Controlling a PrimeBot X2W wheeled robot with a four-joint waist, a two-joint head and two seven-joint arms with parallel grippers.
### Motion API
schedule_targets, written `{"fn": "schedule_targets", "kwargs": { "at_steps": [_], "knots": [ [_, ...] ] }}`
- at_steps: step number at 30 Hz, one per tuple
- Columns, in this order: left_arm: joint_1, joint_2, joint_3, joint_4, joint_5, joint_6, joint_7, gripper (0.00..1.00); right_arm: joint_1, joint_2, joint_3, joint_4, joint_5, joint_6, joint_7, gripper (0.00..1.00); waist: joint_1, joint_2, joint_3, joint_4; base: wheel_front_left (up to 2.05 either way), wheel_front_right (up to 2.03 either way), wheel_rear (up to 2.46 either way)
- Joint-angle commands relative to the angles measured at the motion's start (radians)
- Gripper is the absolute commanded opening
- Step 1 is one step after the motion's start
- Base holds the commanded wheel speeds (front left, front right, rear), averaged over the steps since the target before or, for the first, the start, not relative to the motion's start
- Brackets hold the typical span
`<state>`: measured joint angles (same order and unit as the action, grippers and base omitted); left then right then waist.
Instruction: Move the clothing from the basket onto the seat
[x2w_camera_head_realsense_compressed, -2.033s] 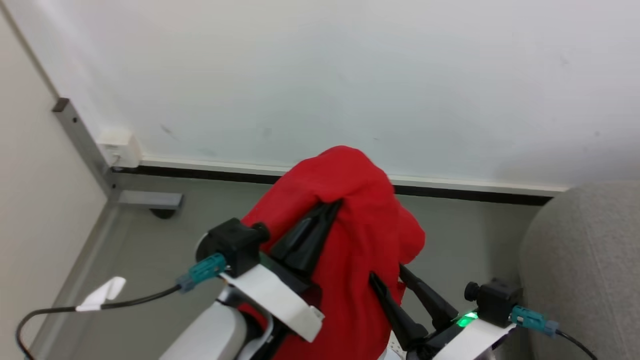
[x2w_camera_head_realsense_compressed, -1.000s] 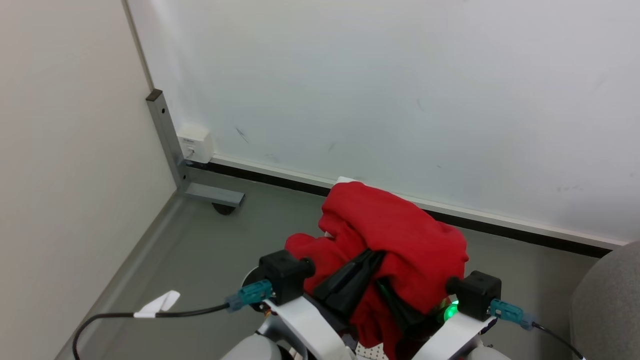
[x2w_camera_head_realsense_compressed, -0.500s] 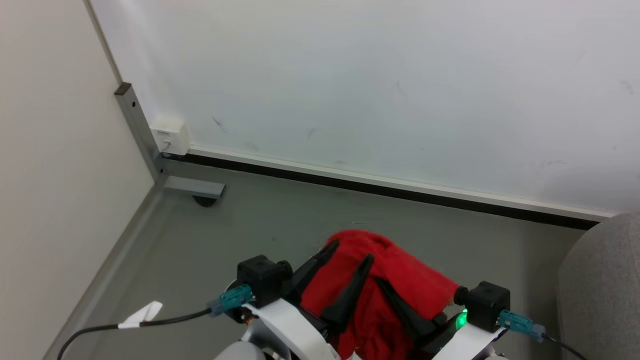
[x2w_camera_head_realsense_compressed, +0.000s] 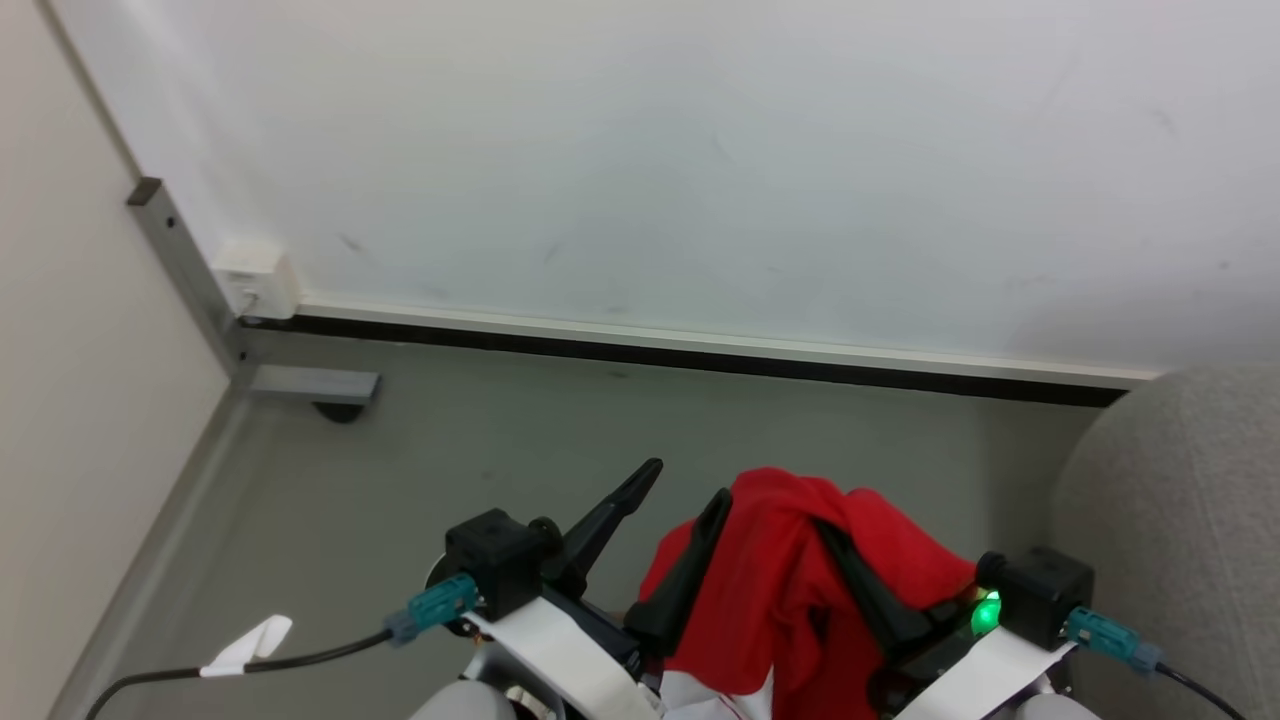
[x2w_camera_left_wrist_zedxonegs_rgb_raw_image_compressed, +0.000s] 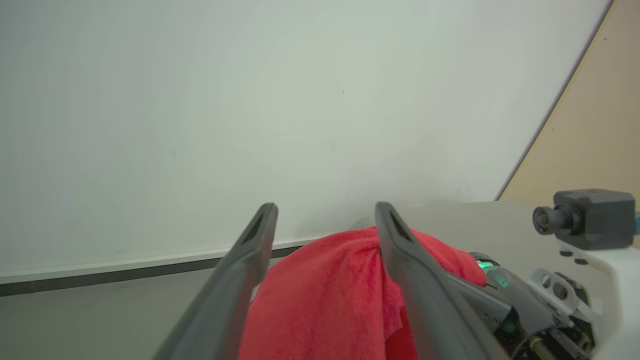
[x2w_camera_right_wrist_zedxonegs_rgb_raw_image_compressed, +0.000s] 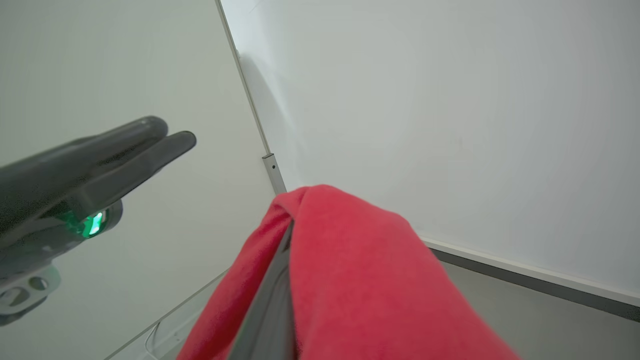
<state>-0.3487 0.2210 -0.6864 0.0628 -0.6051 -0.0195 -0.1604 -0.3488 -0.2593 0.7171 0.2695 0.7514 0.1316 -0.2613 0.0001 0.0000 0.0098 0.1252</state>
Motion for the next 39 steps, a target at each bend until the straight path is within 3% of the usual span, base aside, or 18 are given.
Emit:
{"fn": "schedule_targets", "kwargs": {
  "at_steps": [1,25,32,39],
  "knots": [
    [0.0,0.006,0.002,-0.005,0.018,0.001,-0.009,1.0,0.005,-0.012,-0.01,-0.009,-0.008,-0.002,-0.006,0.0,-0.0001,0.0,0.006,-0.035,0.0,0.0,0.0],
    [-0.048,0.019,-0.026,-0.038,0.042,-0.022,-0.028,1.0,0.004,-0.11,-0.293,-0.21,-0.133,-0.002,0.021,0.0,-0.0001,0.0,0.07,-0.4,0.0,0.0,0.0],
    [-0.065,0.019,-0.044,-0.034,0.049,-0.031,-0.023,1.0,0.039,-0.105,-0.379,-0.289,-0.166,-0.002,0.054,0.0,-0.0001,0.0,0.092,-0.467,0.0,0.0,0.0],
    [-0.071,0.022,-0.054,-0.021,0.052,-0.033,-0.023,1.0,0.054,-0.098,-0.399,-0.322,-0.181,-0.002,0.08,0.0,-0.0001,0.0,0.101,-0.495,0.0,0.0,0.0]
  ]
}}
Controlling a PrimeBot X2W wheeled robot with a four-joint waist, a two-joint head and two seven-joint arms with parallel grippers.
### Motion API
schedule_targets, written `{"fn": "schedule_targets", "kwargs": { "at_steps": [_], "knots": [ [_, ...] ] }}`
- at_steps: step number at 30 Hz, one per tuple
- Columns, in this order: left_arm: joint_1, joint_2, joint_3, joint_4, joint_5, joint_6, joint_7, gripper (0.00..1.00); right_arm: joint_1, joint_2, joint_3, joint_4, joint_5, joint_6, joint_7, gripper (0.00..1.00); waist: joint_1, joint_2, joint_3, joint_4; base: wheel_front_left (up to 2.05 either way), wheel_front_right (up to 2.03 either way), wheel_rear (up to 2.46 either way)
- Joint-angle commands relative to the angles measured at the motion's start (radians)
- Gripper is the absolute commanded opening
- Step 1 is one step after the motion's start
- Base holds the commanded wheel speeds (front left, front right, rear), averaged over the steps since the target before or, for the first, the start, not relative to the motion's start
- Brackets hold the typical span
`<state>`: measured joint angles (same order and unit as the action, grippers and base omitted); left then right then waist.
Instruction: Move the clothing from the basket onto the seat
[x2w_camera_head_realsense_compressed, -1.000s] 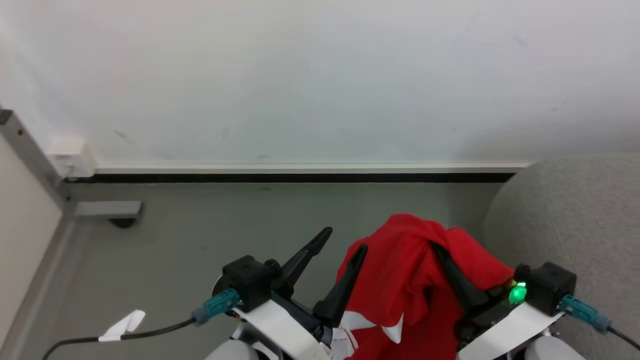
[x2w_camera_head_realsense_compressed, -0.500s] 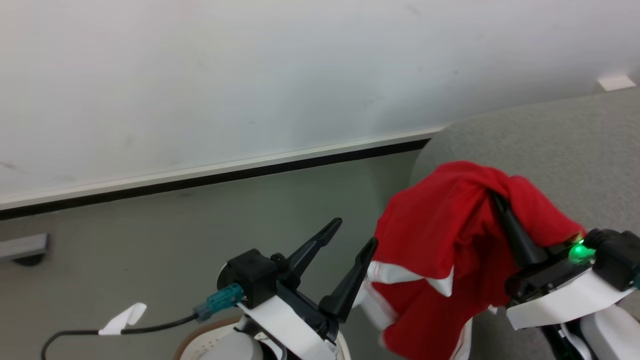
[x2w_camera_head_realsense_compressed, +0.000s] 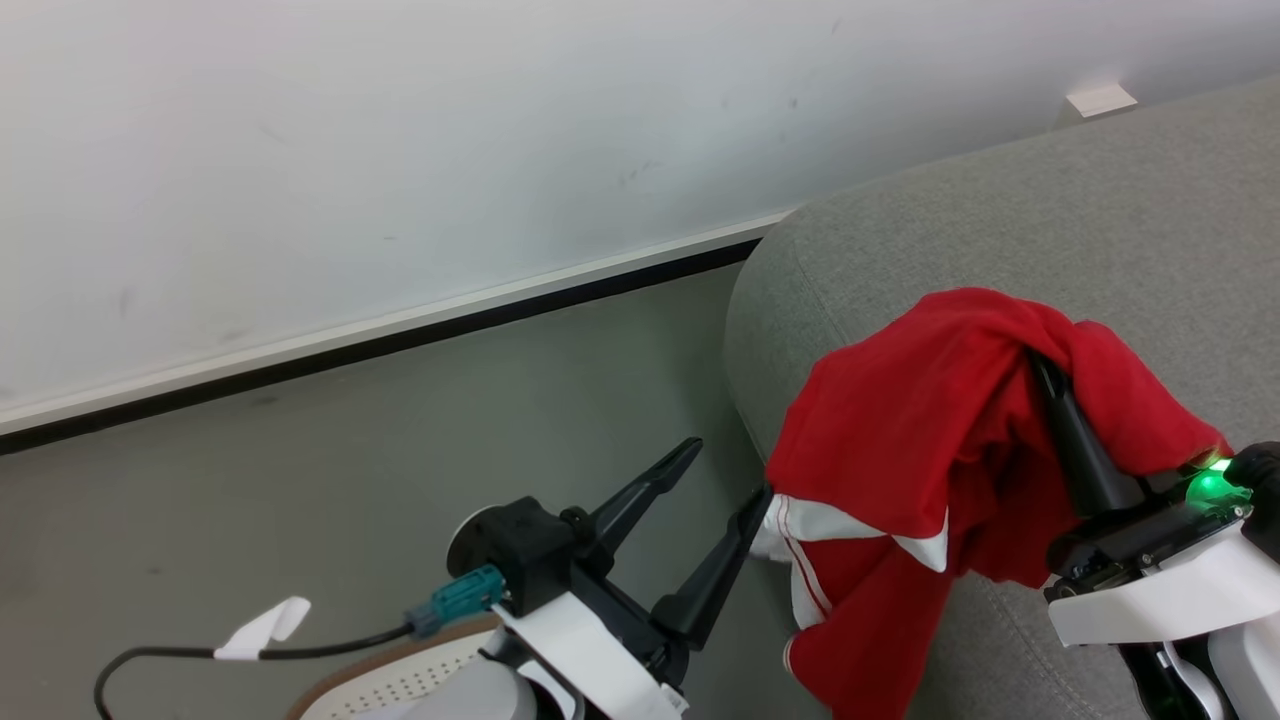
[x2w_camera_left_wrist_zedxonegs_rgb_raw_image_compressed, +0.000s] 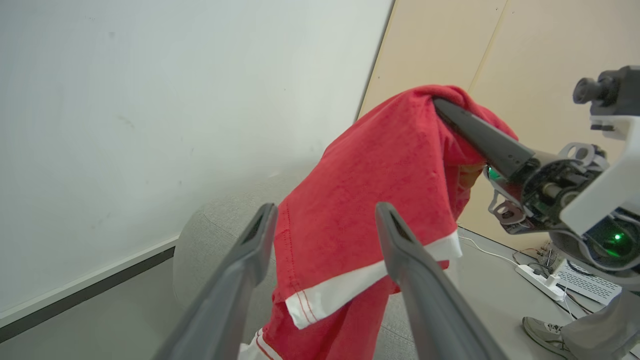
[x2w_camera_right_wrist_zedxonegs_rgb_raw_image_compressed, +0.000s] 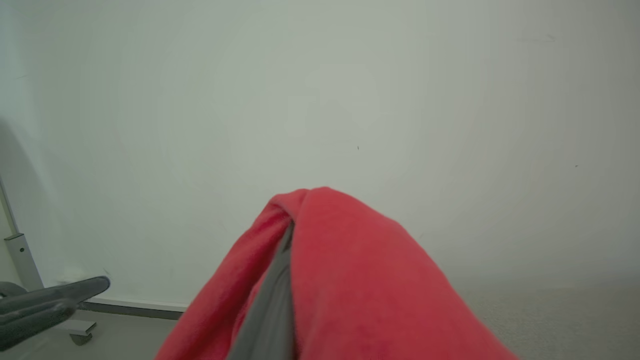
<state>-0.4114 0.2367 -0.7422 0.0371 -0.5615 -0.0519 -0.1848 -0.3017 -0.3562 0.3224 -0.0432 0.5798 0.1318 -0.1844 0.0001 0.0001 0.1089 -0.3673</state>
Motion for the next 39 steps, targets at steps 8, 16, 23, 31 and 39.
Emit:
{"fn": "schedule_targets", "kwargs": {
  "at_steps": [8,16,23,31,39],
  "knots": [
    [-0.026,0.011,-0.005,0.004,0.018,0.002,0.005,1.0,-0.08,-0.024,-0.009,-0.028,0.007,-0.002,0.02,0.0,-0.0001,-0.0001,0.045,-0.005,0.0,0.0,0.0],
    [-0.079,0.013,-0.021,0.007,0.036,-0.01,0.021,1.0,-0.311,-0.16,-0.048,-0.037,0.068,-0.002,0.058,0.0,-0.0001,-0.0001,0.16,0.041,0.0,0.0,0.0],
    [-0.119,0.031,-0.018,-0.004,0.05,-0.011,0.038,1.0,-0.525,-0.332,-0.146,-0.019,0.152,-0.002,0.122,0.0,-0.0001,-0.0001,0.275,0.083,0.0,0.0,0.0],
    [-0.19,0.048,-0.024,-0.039,0.076,-0.02,0.072,1.0,-0.76,-0.531,-0.175,0.146,0.239,-0.002,0.17,0.0,-0.0001,-0.0001,0.44,0.125,0.0,0.0,0.0],
    [-0.249,0.063,-0.025,-0.057,0.098,-0.023,0.099,1.0,-0.735,-0.524,-0.126,0.362,0.289,-0.002,0.122,0.0,-0.0001,-0.0001,0.57,0.145,0.0,0.0,0.0]
  ]
}}
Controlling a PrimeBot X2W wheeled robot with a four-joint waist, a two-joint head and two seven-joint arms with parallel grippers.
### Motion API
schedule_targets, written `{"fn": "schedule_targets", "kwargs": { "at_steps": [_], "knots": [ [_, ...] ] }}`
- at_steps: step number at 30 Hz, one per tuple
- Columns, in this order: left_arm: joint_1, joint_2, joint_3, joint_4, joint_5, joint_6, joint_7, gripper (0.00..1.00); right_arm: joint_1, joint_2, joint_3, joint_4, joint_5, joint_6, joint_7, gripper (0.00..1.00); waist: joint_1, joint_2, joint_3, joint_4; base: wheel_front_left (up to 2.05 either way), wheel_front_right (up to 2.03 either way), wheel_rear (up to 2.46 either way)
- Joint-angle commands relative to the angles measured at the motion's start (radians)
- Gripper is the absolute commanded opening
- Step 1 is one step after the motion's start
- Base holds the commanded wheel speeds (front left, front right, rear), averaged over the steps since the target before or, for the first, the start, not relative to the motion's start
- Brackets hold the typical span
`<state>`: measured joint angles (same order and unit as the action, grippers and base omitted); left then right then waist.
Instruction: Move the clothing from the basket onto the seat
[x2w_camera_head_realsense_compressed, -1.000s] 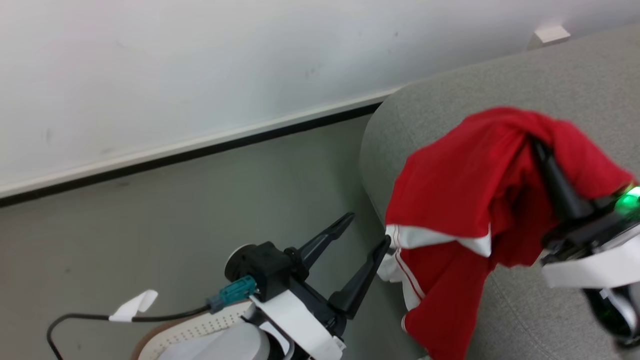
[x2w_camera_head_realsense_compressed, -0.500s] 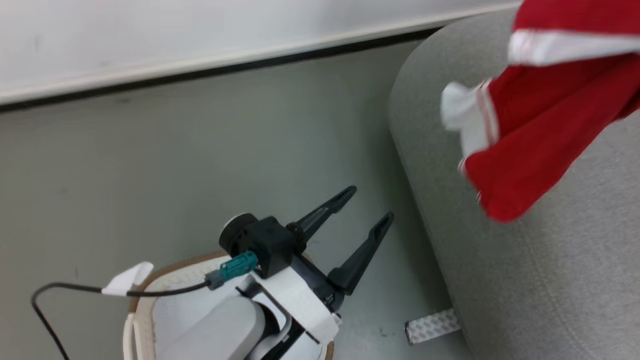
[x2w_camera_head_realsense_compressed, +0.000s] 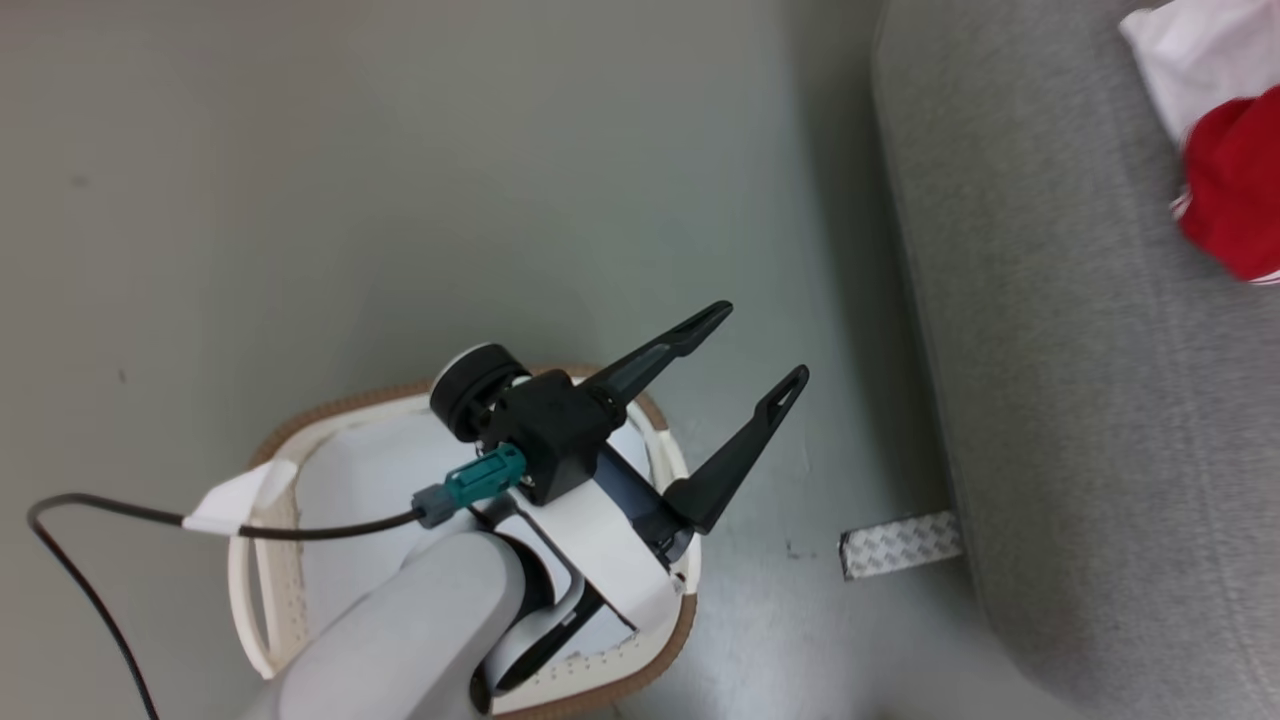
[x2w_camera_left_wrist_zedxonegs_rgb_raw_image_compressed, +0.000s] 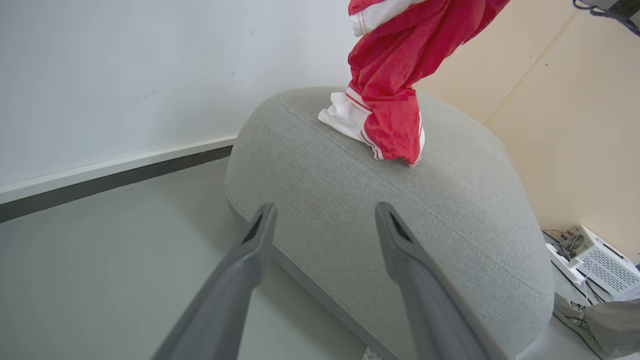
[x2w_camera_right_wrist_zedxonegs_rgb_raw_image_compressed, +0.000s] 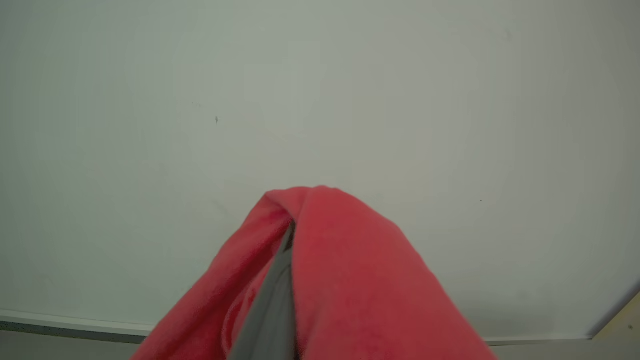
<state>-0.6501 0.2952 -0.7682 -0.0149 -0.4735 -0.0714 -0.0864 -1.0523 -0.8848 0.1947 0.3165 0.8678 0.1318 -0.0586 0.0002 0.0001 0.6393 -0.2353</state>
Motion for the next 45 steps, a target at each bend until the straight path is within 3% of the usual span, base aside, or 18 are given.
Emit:
{"fn": "schedule_targets", "kwargs": {
  "at_steps": [1,7,11,12,14,15,16,23,31,39,45],
  "knots": [
    [-0.015,0.007,0.0,-0.006,0.011,-0.004,0.006,1.0,0.026,0.011,0.008,0.036,0.007,-0.002,-0.015,0.0,-0.0002,-0.0001,0.052,0.014,0.0,0.0,0.0],
    [-0.041,0.006,-0.004,-0.009,0.017,-0.004,0.011,1.0,0.087,0.067,0.048,0.238,0.053,-0.002,-0.038,0.0,-0.0002,-0.0001,0.092,0.031,0.0,0.0,0.0],
    [-0.044,0.01,0.0,-0.001,0.012,-0.001,0.005,1.0,0.108,0.094,0.106,0.337,0.067,-0.002,0.004,0.03,-0.0002,-0.0001,0.091,0.034,0.0,0.0,0.0],
    [-0.043,0.012,0.001,0.002,0.011,0.002,0.004,1.0,0.109,0.1,0.126,0.351,0.067,-0.002,0.02,0.21,-0.0002,-0.0001,0.089,0.034,0.0,0.0,0.0],
    [-0.042,0.013,0.003,0.01,0.008,0.006,0.001,1.0,0.099,0.112,0.151,0.386,0.076,-0.002,0.046,0.45,-0.0002,-0.0001,0.082,0.033,0.0,0.0,0.0],
    [-0.041,0.012,0.004,0.013,0.007,0.007,-0.004,1.0,0.096,0.119,0.165,0.398,0.08,-0.002,0.062,0.85,-0.0002,-0.0001,0.077,0.032,0.0,0.0,0.0],
    [-0.041,0.009,0.004,0.015,0.004,0.007,-0.005,1.0,0.09,0.12,0.176,0.406,0.083,-0.002,0.073,1.0,-0.0002,-0.0001,0.071,0.032,0.0,0.0,0.0],
    [-0.013,0.001,0.009,0.049,-0.016,0.019,-0.036,1.0,0.067,0.112,0.253,0.451,0.059,-0.002,0.123,1.0,-0.0002,-0.0001,-0.005,0.025,0.0,0.0,0.0],
    [0.06,-0.001,0.034,0.109,-0.05,0.04,-0.099,1.0,0.155,0.077,0.324,0.435,0.096,-0.002,0.178,1.0,-0.0002,-0.0001,-0.196,0.023,0.0,0.0,0.0],
    [0.185,0.027,0.103,0.131,-0.11,0.092,-0.151,1.0,0.273,-0.009,0.359,0.288,0.086,-0.002,0.139,1.0,-0.0002,-0.0001,-0.407,0.039,0.0,0.0,0.0],
    [0.263,0.056,0.175,0.116,-0.147,0.132,-0.167,1.0,0.337,-0.016,0.325,0.154,0.074,-0.002,0.109,1.0,-0.0002,-0.0001,-0.512,0.074,0.0,0.0,0.0]
  ]
}}
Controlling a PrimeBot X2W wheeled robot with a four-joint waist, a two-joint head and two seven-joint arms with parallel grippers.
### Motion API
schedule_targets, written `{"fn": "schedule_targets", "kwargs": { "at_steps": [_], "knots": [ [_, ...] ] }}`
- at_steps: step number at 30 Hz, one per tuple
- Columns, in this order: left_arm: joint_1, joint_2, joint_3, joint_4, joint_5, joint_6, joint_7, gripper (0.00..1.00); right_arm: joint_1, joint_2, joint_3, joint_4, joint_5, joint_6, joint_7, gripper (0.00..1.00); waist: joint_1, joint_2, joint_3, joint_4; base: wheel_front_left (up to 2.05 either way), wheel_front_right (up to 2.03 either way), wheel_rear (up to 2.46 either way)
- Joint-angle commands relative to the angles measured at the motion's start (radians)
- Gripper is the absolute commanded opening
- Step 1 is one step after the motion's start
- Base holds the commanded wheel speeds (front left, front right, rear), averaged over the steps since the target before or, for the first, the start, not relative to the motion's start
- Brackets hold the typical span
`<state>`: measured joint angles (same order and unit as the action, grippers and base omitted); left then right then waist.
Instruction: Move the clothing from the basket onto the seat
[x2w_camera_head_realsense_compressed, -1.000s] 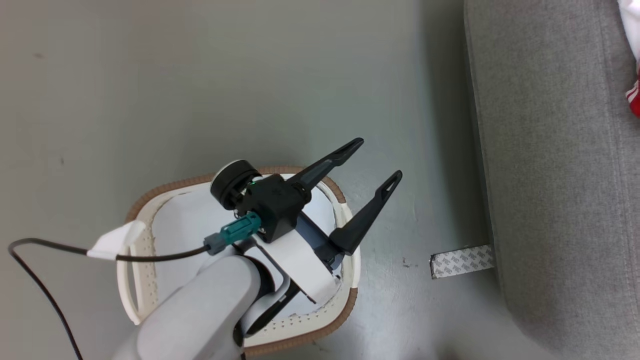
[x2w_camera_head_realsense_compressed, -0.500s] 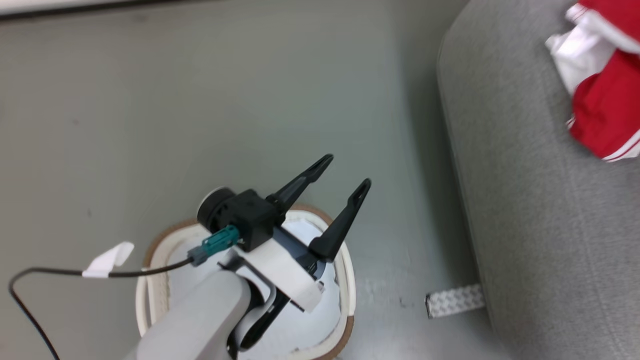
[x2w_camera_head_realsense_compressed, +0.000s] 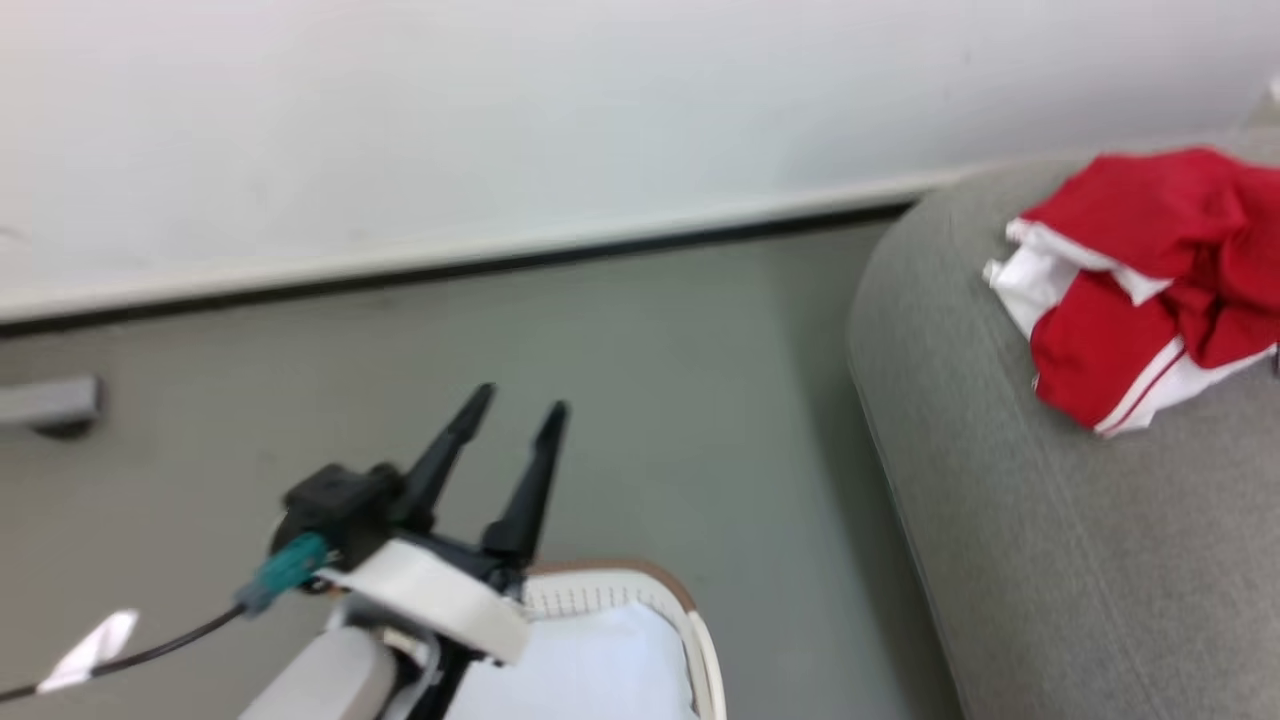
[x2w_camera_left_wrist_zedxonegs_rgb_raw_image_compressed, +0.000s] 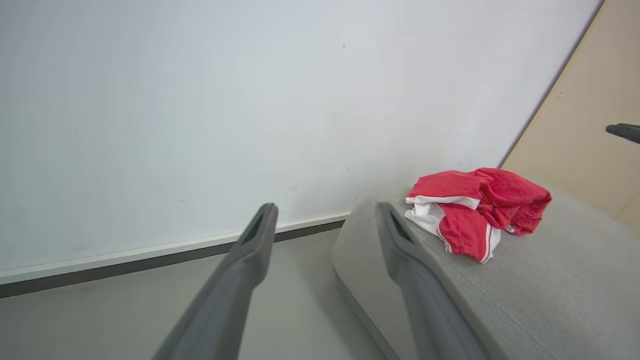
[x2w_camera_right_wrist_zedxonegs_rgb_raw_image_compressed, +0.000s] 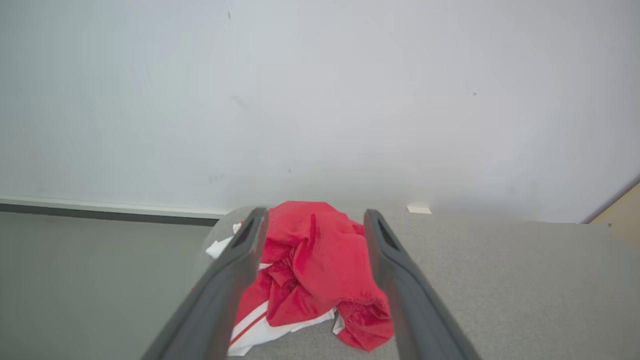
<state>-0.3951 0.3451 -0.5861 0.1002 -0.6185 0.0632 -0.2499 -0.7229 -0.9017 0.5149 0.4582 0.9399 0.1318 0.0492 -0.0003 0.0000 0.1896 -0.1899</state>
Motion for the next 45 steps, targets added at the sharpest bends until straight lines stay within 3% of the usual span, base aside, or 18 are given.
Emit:
{"fn": "schedule_targets", "kwargs": {
  "at_steps": [1,7,11,17,22,28,35,45],
  "knots": [
    [0.024,0.011,0.008,-0.003,-0.007,0.007,-0.006,1.0,0.02,0.008,-0.011,-0.012,-0.009,-0.002,-0.013,1.0,0.0003,0.0,-0.081,0.036,0.0,0.0,0.0],
    [0.129,0.052,0.12,-0.053,-0.039,0.068,-0.014,1.0,0.13,0.104,-0.09,-0.148,-0.048,-0.002,-0.095,1.0,0.0003,0.0,-0.156,0.088,0.0,0.0,0.0],
    [0.203,0.061,0.185,-0.094,-0.044,0.112,-0.014,1.0,0.233,0.22,-0.158,-0.224,-0.053,-0.002,-0.137,1.0,0.0003,0.0,-0.189,0.122,0.0,0.0,0.0],
    [0.29,0.039,0.236,-0.131,-0.019,0.144,-0.014,1.0,0.41,0.377,-0.243,-0.342,-0.188,-0.002,-0.142,1.0,0.0003,0.0,-0.21,0.172,0.0,0.0,0.0],
    [0.355,-0.01,0.306,-0.129,0.027,0.123,-0.015,1.0,0.554,0.541,-0.294,-0.413,-0.268,-0.002,-0.143,1.0,0.0003,0.0,-0.217,0.192,0.0,0.0,0.0],
    [0.421,-0.069,0.35,-0.09,0.104,0.08,-0.015,1.0,0.669,0.648,-0.344,-0.427,-0.414,-0.002,-0.211,1.0,0.0003,0.0,-0.216,0.188,0.0,0.0,0.0],
    [0.445,-0.13,0.406,-0.045,0.181,0.015,-0.015,1.0,0.722,0.714,-0.336,-0.346,-0.547,-0.002,-0.27,1.0,0.0003,0.0,-0.209,0.165,0.0,0.0,0.0],
    [0.449,-0.194,0.474,0.001,0.263,-0.048,-0.015,1.0,0.683,0.757,-0.338,-0.305,-0.587,-0.002,-0.291,1.0,0.0003,0.0,-0.2,0.136,0.0,0.0,0.0]
  ]
}}
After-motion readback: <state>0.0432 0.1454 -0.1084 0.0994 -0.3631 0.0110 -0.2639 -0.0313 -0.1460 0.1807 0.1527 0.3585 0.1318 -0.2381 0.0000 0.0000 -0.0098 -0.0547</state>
